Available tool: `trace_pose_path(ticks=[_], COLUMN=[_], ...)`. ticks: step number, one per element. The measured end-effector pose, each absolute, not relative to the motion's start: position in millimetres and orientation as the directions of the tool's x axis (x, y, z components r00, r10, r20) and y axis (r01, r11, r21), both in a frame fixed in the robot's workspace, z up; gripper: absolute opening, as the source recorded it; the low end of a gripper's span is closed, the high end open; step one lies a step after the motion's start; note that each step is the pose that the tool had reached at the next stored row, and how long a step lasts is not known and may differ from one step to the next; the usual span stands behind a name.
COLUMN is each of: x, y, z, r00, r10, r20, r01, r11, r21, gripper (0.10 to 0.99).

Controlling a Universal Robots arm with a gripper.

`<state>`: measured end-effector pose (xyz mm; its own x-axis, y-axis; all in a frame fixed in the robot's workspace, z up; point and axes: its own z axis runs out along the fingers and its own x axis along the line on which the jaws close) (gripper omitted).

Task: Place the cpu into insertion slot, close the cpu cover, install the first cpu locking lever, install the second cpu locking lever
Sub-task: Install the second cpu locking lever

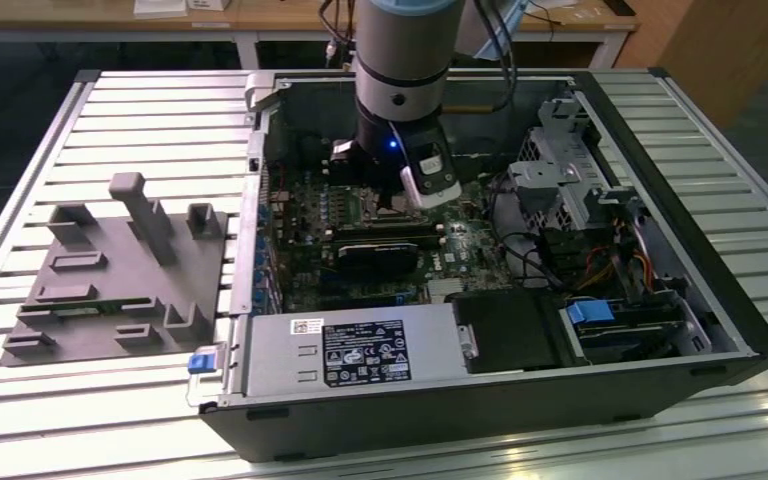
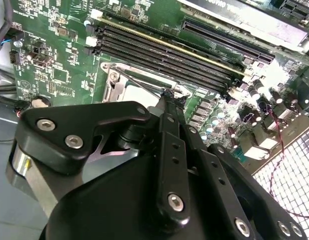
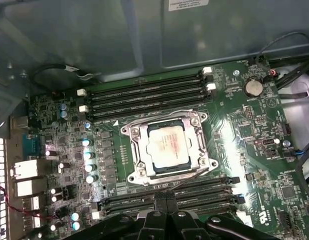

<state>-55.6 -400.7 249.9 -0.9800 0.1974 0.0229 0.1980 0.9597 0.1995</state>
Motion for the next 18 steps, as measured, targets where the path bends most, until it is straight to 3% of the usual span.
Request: trace_pose_path(ticks=[1, 18], x=[-67.6, -67.4], y=[-397.7, -397.7], z=[236.3, 239.5], r00=[-0.980, -0.980], r10=[0.197, 0.197], r20=[0.023, 0.023], r01=[0.198, 0.198], r11=[0.960, 0.960], r21=[0.199, 0.199], gripper=[0.102, 0.102])
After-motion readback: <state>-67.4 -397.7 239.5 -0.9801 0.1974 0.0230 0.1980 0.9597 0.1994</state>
